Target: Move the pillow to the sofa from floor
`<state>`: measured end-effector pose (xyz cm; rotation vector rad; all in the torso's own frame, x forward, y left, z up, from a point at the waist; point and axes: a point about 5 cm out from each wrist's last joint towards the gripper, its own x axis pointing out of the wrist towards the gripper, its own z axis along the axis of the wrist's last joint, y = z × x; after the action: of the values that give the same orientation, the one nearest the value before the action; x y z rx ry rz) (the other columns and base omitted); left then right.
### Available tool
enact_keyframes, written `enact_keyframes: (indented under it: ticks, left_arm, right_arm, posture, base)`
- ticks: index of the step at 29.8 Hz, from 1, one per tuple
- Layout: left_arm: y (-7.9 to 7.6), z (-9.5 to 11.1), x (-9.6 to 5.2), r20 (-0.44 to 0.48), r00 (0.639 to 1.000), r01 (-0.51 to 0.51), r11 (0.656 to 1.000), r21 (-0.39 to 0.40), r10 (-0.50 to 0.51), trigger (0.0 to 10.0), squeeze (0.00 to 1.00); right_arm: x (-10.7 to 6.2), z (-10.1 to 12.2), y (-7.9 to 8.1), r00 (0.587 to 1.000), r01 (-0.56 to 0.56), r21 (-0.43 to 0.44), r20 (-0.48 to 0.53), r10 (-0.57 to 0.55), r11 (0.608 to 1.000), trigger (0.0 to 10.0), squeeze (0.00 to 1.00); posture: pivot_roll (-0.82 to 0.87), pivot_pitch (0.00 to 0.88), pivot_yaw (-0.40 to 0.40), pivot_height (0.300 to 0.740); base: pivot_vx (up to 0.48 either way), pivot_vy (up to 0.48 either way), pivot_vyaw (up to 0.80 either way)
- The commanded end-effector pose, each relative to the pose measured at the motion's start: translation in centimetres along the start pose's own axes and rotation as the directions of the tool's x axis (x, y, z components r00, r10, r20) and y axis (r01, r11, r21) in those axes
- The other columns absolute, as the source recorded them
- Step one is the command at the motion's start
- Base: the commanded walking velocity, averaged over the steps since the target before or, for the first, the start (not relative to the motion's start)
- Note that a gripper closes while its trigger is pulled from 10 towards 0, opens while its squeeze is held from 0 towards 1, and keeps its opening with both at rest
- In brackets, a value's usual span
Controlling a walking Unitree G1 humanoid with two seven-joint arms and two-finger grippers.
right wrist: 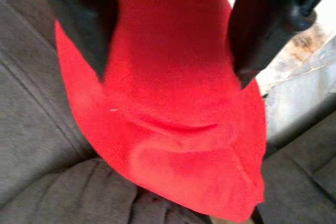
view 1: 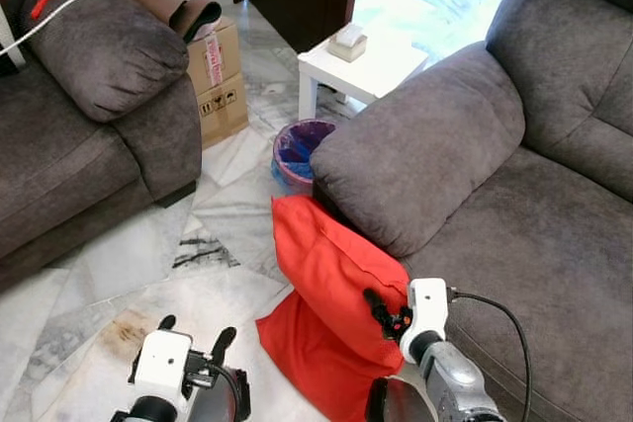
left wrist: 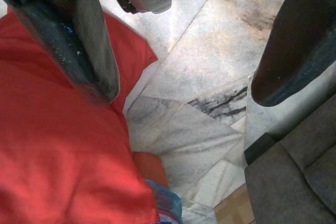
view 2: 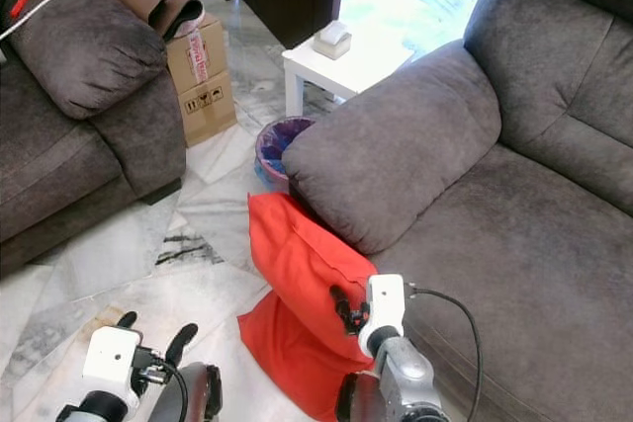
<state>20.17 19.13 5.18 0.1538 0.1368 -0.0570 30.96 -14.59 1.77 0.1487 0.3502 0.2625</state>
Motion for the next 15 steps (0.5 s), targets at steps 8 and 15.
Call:
enact_keyframes:
  ticks: [8, 15]
  left_arm:
    - [-0.3, -0.2, -0.1, -0.025, 1.0, 0.006, 1.0, 0.007, -0.006, 10.0, 0.0]
    - [-0.3, -0.3, 0.1, -0.027, 1.0, 0.005, 1.0, 0.007, -0.005, 10.0, 0.0]
  right_arm:
    - [-0.7, -0.5, -1.4, 0.998, 0.058, -0.014, -0.017, -0.058, 0.998, 0.0, 0.0]
    - [-0.6, -0.4, -1.3, 0.998, 0.057, -0.023, -0.022, -0.058, 0.998, 0.0, 0.0]
  posture:
    - [0.23, 0.238, -0.074, 0.607]
    - [0.23, 0.232, -0.073, 0.607]
  base:
    - [0.0, 0.0, 0.0]
    - [0.0, 0.0, 0.0]
